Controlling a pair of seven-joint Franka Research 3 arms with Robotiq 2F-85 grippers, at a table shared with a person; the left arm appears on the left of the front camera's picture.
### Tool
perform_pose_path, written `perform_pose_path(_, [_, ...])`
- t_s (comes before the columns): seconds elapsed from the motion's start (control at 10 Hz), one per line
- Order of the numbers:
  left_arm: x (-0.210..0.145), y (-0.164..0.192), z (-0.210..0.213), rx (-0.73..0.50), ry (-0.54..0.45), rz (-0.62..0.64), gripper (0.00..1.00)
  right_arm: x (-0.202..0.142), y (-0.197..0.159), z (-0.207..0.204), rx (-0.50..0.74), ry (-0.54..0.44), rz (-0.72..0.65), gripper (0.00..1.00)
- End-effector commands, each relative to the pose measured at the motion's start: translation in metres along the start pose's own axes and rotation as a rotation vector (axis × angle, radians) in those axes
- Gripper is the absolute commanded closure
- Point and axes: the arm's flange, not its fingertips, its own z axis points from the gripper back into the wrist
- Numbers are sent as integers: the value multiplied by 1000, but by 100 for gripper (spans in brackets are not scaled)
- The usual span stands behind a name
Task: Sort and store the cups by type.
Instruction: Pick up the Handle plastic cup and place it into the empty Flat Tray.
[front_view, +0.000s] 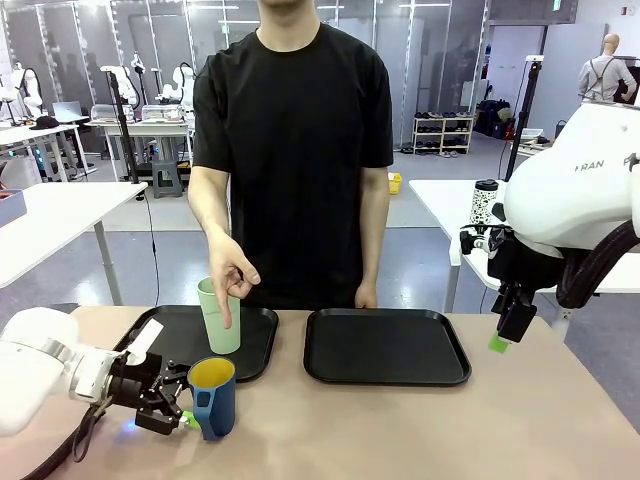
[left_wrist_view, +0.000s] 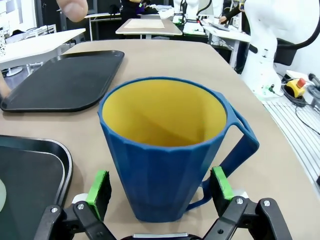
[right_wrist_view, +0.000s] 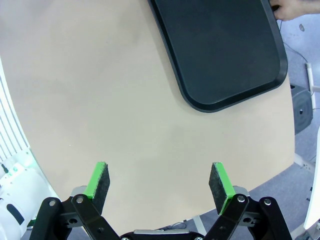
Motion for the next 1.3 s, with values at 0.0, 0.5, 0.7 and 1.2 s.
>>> perform_pose_path(0.0, [-8,5,-12,19,-23,-34,0,0,0,1,2,-2,-7,0])
perform_pose_path(0.5, [-10,6,-27,-20,-52,-46,0,0,0,1,2,-2,-7,0])
perform_pose_path(0.7, [-13,8,-33,-12,-60,-39,0,0,0,1,2,-2,-7,0])
perform_pose_path(1.2, [-15,6,-31,-27,-122,-40,23,0,0,1,2,-2,-7,0])
